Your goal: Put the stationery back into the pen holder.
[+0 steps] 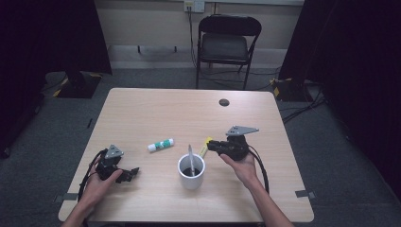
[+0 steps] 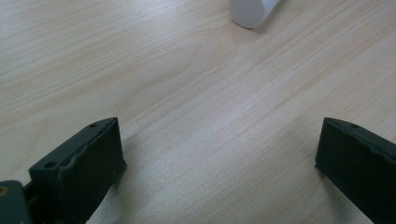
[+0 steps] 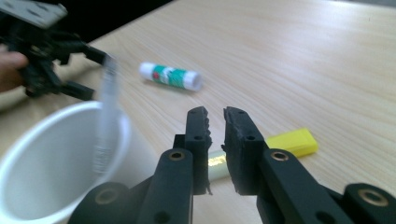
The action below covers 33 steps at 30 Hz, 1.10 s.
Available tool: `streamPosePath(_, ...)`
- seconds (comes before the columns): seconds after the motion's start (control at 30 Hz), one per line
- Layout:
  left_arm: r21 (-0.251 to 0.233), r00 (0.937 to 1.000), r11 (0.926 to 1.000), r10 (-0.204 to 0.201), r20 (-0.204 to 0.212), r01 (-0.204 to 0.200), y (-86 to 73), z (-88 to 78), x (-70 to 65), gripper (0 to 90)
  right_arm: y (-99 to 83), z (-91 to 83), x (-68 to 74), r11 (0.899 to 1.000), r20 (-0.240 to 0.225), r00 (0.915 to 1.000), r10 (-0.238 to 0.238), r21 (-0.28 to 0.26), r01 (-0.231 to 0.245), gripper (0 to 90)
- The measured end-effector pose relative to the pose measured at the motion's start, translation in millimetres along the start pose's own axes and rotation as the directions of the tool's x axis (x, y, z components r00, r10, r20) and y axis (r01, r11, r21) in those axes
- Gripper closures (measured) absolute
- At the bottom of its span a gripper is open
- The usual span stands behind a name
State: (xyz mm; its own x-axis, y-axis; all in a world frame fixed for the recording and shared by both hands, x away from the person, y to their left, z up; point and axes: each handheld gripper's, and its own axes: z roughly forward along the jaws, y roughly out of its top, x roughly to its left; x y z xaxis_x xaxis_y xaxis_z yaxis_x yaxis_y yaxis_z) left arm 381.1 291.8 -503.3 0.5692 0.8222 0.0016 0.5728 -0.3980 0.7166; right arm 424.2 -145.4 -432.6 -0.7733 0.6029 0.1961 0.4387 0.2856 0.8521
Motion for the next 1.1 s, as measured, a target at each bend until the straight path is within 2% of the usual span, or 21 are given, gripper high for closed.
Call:
streamPosePath(0.2,0.002,1.0,1.0,0.001,0.0,-0.001,0.0,-0.2,0.0,0.4,-13.4,34.5,-14.5,0.998,0.017,0.9997,0.02,0.061,-0.021,79.6)
streamPosePath(0.3,0.001,1.0,1.0,0.001,0.001,-0.001,-0.1,-0.2,0.0,0.4,-18.4,48.9,-16.4,0.994,0.018,0.9998,0.003,0.106,-0.005,80.6)
streamPosePath(0.6,0.002,1.0,1.0,0.001,0.002,-0.001,-0.2,-0.4,-0.1,0.3,-20.3,68.3,-20.3,0.993,0.03,0.9995,0.006,0.121,-0.009,79.3)
streamPosePath(0.63,0.001,1.0,1.0,0.001,0.002,-0.001,-0.2,-0.4,-0.1,0.3,-21.7,71.6,-20.2,0.992,0.029,0.9996,-0.007,0.13,0.003,79.7)
streamPosePath(0.73,0.001,1.0,1.0,0.001,0.001,-0.001,-0.2,-0.4,-0.1,0.3,-21.4,72.2,-20.5,0.992,0.03,0.9995,0.001,0.127,-0.005,80.0)
streamPosePath(0.83,0.001,1.0,1.0,0.0,0.001,0.0,-0.3,-0.5,-0.2,0.3,-21.3,71.2,-18.3,0.99,0.031,0.9994,-0.017,0.139,0.013,80.1)
streamPosePath(1.1,0.002,1.0,1.0,0.0,0.001,0.0,-0.3,-0.4,-0.2,0.3,-19.2,72.0,-17.1,0.989,0.029,0.9992,-0.029,0.149,0.025,80.4)
